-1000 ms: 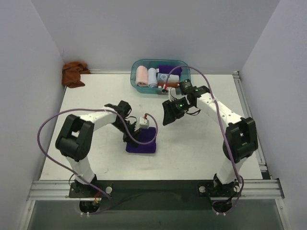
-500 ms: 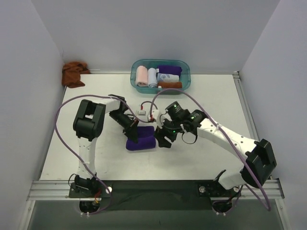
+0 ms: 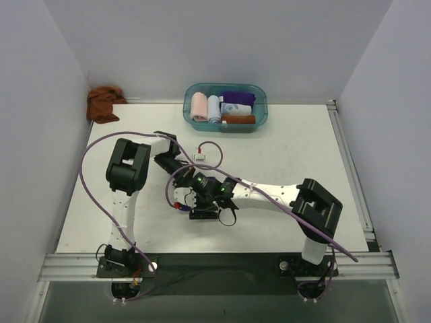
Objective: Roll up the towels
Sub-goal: Roll the towel
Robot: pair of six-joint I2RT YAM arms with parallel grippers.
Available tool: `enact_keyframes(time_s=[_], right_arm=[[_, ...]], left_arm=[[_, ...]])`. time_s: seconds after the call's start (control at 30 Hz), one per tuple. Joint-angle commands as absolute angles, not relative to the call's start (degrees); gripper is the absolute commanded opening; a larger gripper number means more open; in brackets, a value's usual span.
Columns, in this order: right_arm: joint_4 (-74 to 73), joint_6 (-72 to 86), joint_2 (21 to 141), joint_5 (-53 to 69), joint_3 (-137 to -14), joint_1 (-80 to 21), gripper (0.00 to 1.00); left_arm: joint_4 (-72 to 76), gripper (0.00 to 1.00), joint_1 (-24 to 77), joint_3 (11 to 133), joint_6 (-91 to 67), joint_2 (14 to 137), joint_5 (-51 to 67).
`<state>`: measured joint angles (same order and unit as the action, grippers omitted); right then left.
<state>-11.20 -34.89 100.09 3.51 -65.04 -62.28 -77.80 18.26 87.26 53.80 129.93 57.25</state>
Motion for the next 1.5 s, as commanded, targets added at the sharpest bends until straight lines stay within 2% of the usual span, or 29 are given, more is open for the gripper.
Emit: enact_keyframes(time_s=[0.0, 0.1, 0.2, 0.23, 0.27, 0.3, 0.33, 0.43, 0.47, 0.57, 0.8, 1.0, 1.27, 1.47], right_arm=[[-5.3, -39.5, 102.4, -1.9, -63.1, -62.1, 0.73], [-3.4, -41.0, 104.5, -2.2, -61.3, -62.0, 0.66], [-3.6, -40.3, 105.3, 1.0, -60.0, -61.4, 0.44], [-4.7, -40.0, 105.5, 2.0, -60.0, -61.1, 0.31], [-5.9, -39.0, 105.7, 3.2, -60.2, -60.8, 0.23], [-6.9, -38.2, 105.8, 5.9, -60.8, -59.8, 0.04], [-9.8, -37.3, 105.8, 8.1, -61.3, -59.1, 0.0], [-15.9, -33.2, 106.0, 16.8, -63.8, -55.2, 0.0], [-17.3, -32.5, 106.5, 18.9, -64.4, -54.3, 0.0], [-21.8, -30.8, 107.5, 25.5, -66.2, -51.7, 0.0], [-30.4, -26.3, 112.3, 37.5, -72.3, -47.7, 0.0], [-37.7, -23.4, 120.0, 46.4, -80.2, -44.1, 0.0], [-43.6, -22.7, 129.1, 50.4, -87.5, -42.0, 0.0], [-46.8, -23.2, 133.3, 52.2, -91.1, -40.7, 0.0]], left_arm=[[-71.0, 0.02, 17.8, 86.9, 58.4, 133.0, 44.9], [-71.0, 0.02, 17.8, 86.8, 58.5, 132.9, 45.0], [-70.8, 0.03, 17.7, 86.7, 58.5, 132.6, 45.1], [-70.7, 0.07, 17.6, 86.5, 58.4, 132.5, 45.2], [-70.5, 0.08, 17.4, 86.1, 58.3, 132.2, 45.3], [-69.9, 0.09, 16.9, 85.9, 58.3, 131.1, 45.5], [-69.4, 0.09, 16.4, 85.3, 57.9, 130.1, 45.9], [-65.1, 0.27, 13.7, 82.0, 55.6, 124.2, 48.7], [-63.4, 0.37, 13.1, 80.4, 55.0, 122.5, 50.3], [-62.2, 0.52, 9.9, 79.5, 53.2, 116.9, 53.2], [-57.1, 0.57, 1.5, 76.2, 48.8, 102.3, 57.9], [-48.3, 0.62, 1.6, 63.3, 51.4, 84.9, 52.1], [-34.0, 0.69, 16.2, 44.8, 55.2, 66.0, 40.3], [-23.4, 0.72, 29.2, 38.7, 57.3, 62.2, 31.6]])
